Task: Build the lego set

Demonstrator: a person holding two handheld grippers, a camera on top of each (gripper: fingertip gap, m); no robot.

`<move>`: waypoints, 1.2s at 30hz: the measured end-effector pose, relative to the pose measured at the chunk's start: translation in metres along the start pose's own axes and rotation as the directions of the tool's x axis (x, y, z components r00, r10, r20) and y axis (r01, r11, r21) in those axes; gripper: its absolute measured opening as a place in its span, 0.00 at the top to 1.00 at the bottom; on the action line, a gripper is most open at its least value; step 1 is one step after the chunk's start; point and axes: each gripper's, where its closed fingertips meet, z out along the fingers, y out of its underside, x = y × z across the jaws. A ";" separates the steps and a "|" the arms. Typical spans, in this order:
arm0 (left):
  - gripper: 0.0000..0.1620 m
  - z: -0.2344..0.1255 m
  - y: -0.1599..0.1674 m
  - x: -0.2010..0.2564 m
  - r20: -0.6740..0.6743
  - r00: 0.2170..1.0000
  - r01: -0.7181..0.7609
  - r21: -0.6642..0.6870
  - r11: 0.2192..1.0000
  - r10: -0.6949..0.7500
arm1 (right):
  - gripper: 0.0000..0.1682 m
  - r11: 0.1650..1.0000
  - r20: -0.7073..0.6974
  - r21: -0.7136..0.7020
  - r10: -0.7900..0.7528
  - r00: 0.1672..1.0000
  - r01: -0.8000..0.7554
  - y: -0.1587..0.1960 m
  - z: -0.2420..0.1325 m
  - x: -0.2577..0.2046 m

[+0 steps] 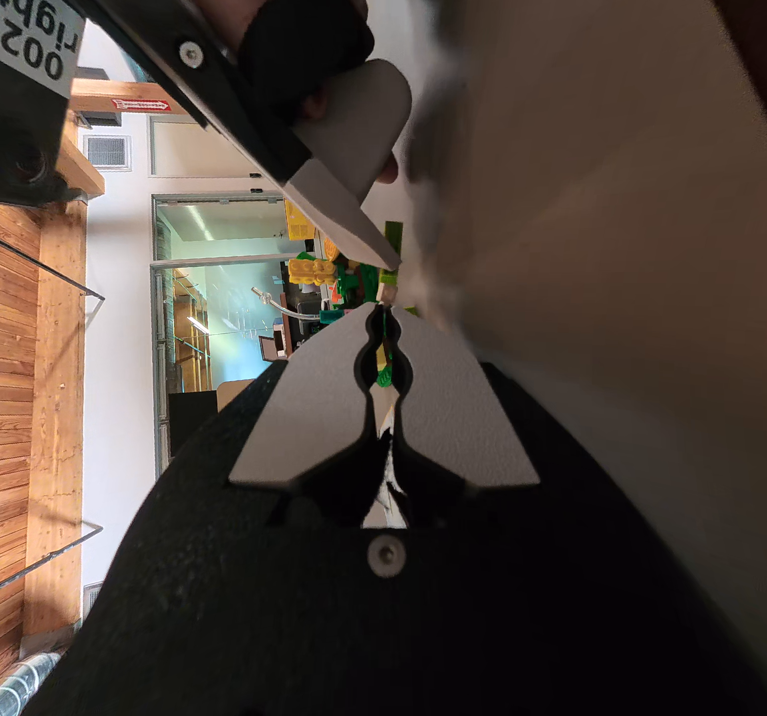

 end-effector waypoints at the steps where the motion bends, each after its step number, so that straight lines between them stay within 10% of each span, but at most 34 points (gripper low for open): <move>1: 0.99 0.000 0.001 0.000 0.003 1.000 -0.002 -0.004 1.000 0.002 | 0.96 1.000 0.000 0.001 -0.002 1.000 0.002 -0.001 0.000 -0.001; 36: 0.99 0.008 0.014 0.006 -0.094 0.985 0.128 -0.161 0.979 -0.144 | 0.95 0.984 -0.205 -0.035 -0.175 0.963 0.172 -0.003 0.010 0.000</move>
